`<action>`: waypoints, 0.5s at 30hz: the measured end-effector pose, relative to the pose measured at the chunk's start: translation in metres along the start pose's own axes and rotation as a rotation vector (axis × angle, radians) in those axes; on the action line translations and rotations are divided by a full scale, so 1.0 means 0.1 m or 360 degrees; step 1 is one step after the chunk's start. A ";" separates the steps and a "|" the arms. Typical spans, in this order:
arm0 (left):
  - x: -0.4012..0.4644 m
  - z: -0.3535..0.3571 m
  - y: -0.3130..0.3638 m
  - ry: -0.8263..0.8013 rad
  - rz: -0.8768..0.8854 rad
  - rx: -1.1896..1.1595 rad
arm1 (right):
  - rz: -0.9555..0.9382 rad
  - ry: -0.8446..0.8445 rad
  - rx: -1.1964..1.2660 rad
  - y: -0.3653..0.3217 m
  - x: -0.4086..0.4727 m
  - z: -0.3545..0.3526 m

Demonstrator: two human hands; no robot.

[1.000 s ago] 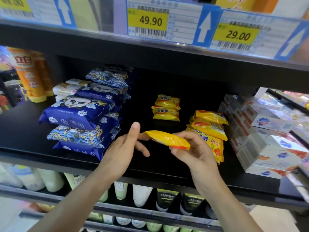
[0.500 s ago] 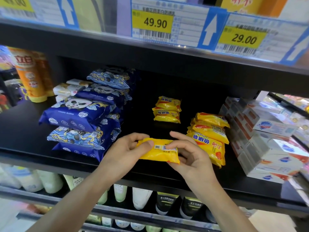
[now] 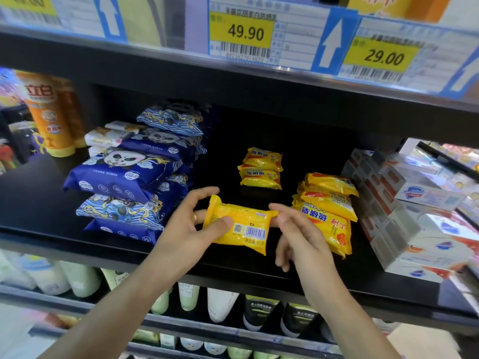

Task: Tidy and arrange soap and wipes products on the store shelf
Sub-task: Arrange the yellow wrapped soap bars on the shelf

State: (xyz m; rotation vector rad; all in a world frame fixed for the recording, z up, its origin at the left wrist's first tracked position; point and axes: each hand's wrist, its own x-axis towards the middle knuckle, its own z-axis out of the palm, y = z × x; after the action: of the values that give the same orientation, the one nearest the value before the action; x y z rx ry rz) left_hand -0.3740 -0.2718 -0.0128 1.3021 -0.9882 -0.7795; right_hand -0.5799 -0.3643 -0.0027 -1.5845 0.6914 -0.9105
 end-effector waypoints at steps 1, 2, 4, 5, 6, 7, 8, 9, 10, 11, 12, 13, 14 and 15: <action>0.00 0.00 -0.01 0.0001 0.0011 0.0006 | 0.0033 -0.0052 -0.0032 -0.02 0.00 0.00; 0.00 0.00 -0.01 0.0001 0.0025 0.0014 | 0.0049 -0.0101 -0.0056 -0.03 0.00 0.00; -0.01 0.00 -0.01 -0.0003 0.0048 0.0044 | 0.0053 -0.0167 -0.0087 -0.04 0.01 0.02; -0.02 0.00 -0.01 -0.0008 0.0056 0.0072 | 0.0051 -0.0175 -0.0099 -0.04 0.00 0.04; -0.02 0.00 0.00 -0.0017 0.0065 0.0106 | 0.0044 -0.0173 -0.0105 -0.03 0.00 0.05; -0.02 0.00 0.00 -0.0029 0.0073 0.0146 | 0.0036 -0.0163 -0.0113 -0.03 0.00 0.06; -0.03 -0.01 0.01 -0.0043 0.0080 0.0183 | 0.0026 -0.0151 -0.0123 -0.01 0.01 0.06; -0.03 -0.01 0.02 -0.0056 0.0087 0.0213 | 0.0016 -0.0136 -0.0137 -0.01 0.01 0.06; -0.04 -0.01 0.03 -0.0068 0.0093 0.0239 | 0.0006 -0.0123 -0.0143 0.00 0.01 0.06; -0.05 0.00 0.03 -0.0076 0.0098 0.0264 | -0.0001 -0.0110 -0.0138 0.01 0.01 0.06; -0.05 0.00 0.04 -0.0082 0.0102 0.0289 | -0.0005 -0.0095 -0.0120 0.02 0.01 0.06; -0.06 0.01 0.05 -0.0088 0.0107 0.0309 | -0.0014 -0.0075 -0.0108 0.04 0.01 0.07; -0.06 0.02 0.06 -0.0089 0.0113 0.0324 | -0.0033 -0.0055 -0.0098 0.05 0.01 0.06; -0.06 0.03 0.06 -0.0082 0.0119 0.0339 | -0.0054 -0.0037 -0.0093 0.06 0.01 0.07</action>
State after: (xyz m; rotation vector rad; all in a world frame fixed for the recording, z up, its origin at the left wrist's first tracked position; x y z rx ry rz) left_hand -0.3795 -0.2666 -0.0075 1.4239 -1.1795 -0.6670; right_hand -0.5735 -0.3624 -0.0087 -1.6607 0.6821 -0.9026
